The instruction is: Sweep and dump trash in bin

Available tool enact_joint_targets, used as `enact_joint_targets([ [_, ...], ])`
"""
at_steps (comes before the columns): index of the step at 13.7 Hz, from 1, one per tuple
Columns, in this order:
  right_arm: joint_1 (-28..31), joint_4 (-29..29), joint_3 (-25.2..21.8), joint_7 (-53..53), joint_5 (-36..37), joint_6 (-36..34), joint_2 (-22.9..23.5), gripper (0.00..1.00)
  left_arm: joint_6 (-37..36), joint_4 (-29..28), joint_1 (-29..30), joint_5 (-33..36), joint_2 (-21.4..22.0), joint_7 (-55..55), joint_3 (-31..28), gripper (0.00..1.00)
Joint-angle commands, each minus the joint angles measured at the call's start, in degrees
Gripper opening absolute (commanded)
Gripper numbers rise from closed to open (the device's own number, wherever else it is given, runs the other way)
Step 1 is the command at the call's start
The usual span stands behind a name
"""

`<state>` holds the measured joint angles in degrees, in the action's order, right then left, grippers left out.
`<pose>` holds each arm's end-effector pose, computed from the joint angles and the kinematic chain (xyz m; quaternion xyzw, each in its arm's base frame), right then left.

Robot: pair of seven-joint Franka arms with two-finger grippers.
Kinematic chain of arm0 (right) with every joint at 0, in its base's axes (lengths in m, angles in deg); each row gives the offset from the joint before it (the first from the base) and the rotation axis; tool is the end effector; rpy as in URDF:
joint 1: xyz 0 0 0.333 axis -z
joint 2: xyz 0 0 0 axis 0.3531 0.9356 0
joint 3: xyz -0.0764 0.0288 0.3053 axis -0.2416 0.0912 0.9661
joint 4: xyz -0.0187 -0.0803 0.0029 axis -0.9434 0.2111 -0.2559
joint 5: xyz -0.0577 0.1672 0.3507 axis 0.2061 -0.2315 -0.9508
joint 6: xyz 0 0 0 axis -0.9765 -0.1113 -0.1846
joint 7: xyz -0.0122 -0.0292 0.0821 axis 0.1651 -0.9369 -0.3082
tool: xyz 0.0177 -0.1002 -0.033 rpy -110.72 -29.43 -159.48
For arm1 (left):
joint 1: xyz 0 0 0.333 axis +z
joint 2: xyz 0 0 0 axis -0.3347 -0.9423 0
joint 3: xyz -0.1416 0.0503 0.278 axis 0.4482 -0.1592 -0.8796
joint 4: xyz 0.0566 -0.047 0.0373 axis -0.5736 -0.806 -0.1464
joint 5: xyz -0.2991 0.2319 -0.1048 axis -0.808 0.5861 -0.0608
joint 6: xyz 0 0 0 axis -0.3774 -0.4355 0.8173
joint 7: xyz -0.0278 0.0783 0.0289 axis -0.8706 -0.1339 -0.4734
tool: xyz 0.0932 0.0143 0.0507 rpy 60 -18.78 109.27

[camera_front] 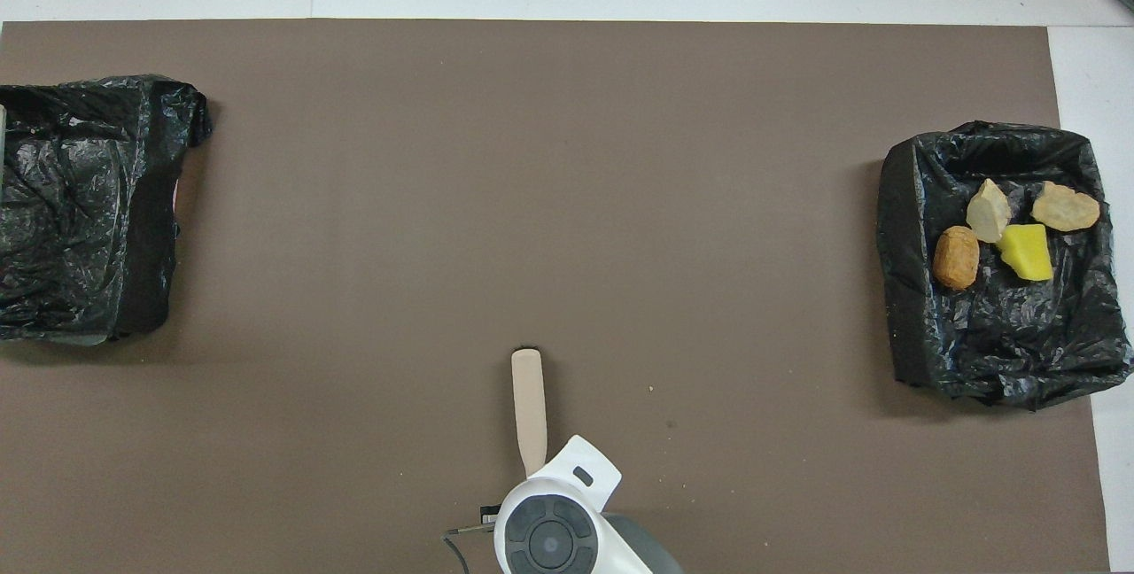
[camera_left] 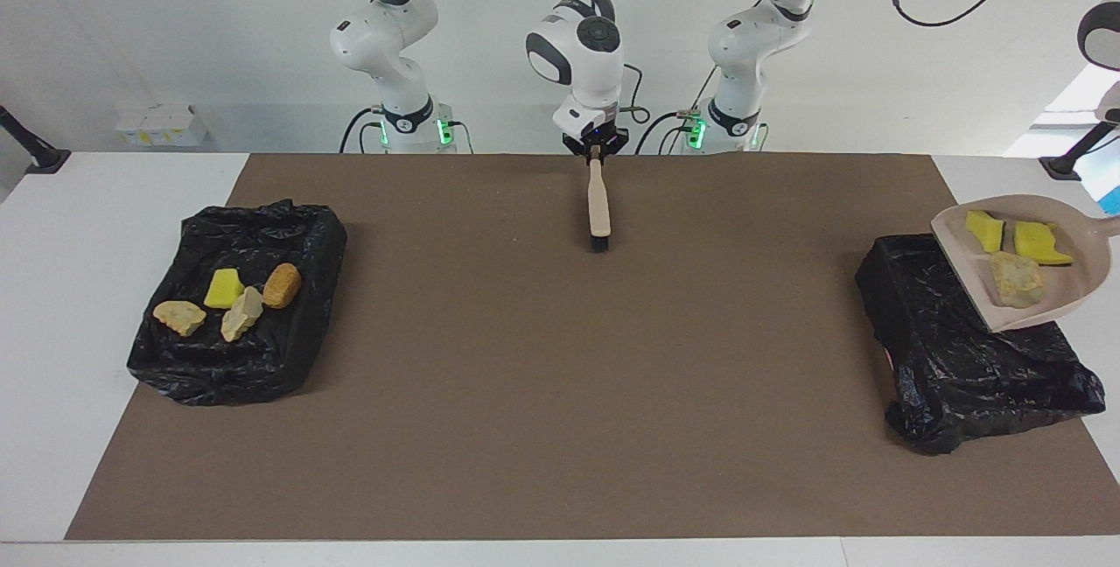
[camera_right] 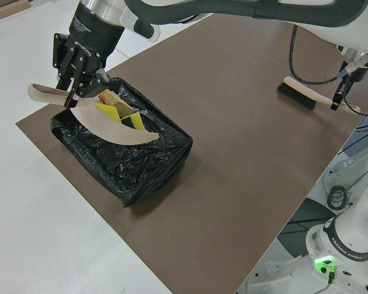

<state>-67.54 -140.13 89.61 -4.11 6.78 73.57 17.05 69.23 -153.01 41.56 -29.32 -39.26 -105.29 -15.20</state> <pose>0.2937 0.4170 0.3279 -0.9960 -0.0205 0.0802 0.0325 0.6061 0.2462 0.5990 -0.6306 0.7049 0.1613 0.2818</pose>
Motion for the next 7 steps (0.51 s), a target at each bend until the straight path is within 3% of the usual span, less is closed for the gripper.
enact_joint_targets([
  [1, 1.3, 0.0, 0.2, -1.4, 0.8, 0.4, 0.6, 0.0, 1.0, -1.9, -3.0, 8.2, 1.3, 6.3, -0.5, 0.0],
  [6, 2.9, -0.1, 0.1, -1.4, 2.6, 0.7, 1.0, 0.0, 1.7, -7.6, -6.5, 21.5, 4.9, 16.4, -0.5, 0.0],
  [7, 3.1, 0.0, 0.1, -1.3, 2.6, 0.6, 1.2, 0.08, 1.7, -9.0, -6.9, 24.2, 6.0, 18.8, -0.5, 0.0],
])
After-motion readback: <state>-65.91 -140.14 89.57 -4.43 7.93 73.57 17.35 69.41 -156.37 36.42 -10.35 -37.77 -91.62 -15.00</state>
